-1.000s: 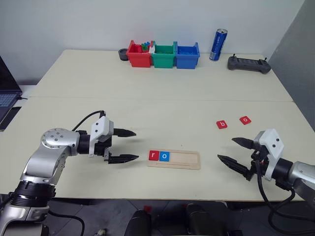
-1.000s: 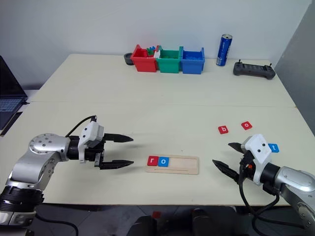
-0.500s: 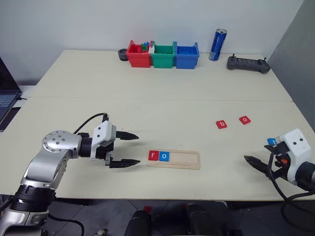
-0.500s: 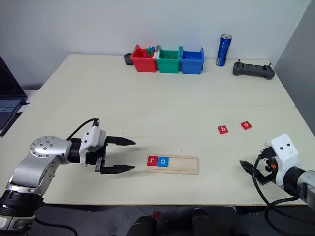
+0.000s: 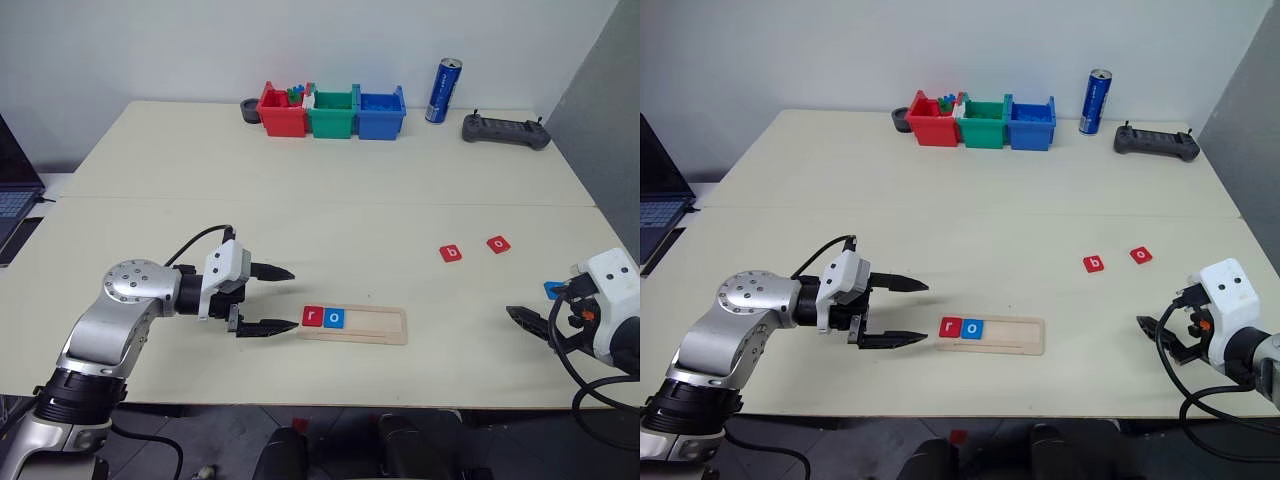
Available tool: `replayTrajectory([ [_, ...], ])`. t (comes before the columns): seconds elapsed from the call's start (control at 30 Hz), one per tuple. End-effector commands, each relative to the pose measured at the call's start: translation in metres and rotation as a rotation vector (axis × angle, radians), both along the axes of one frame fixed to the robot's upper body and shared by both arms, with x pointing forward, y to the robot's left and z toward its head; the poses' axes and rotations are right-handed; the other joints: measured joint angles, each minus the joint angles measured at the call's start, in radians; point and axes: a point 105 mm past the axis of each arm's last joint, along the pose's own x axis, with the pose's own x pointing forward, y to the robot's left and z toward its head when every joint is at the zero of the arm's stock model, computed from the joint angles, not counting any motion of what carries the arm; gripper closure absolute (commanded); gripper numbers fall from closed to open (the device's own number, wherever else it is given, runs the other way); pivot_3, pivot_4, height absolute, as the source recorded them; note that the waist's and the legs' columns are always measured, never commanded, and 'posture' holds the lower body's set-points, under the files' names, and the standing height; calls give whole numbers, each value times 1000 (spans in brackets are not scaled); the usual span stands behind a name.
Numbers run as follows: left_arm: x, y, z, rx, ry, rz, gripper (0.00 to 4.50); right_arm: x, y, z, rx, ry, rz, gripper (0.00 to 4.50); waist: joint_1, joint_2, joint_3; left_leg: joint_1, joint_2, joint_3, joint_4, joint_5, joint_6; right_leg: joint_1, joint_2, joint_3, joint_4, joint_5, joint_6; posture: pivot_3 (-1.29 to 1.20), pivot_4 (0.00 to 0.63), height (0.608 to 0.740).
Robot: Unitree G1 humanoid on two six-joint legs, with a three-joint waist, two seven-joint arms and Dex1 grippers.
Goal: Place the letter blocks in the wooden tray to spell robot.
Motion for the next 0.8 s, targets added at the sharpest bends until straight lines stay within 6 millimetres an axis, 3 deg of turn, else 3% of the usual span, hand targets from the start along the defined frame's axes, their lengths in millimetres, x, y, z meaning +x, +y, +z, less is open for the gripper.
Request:
replayTrajectory([
  [0.03,-2,-7,10,-13,-46,-30,46,-2,-13,14,-27,-35,-58,0,0,0,0,0,0,0,0,0,0,0,0,0,0,0,0,0,150,740],
  [0.43,4,-12,11,-14,-50,-52,46,-11,-24,11,-38,-17,-133,0,0,0,0,0,0,0,0,0,0,0,0,0,0,0,0,0,150,740],
  [0.8,4,-18,13,-30,-51,-58,46,-8,-21,12,-43,-36,-118,0,-1,0,0,0,0,0,0,0,0,0,0,0,0,0,0,0,150,740],
])
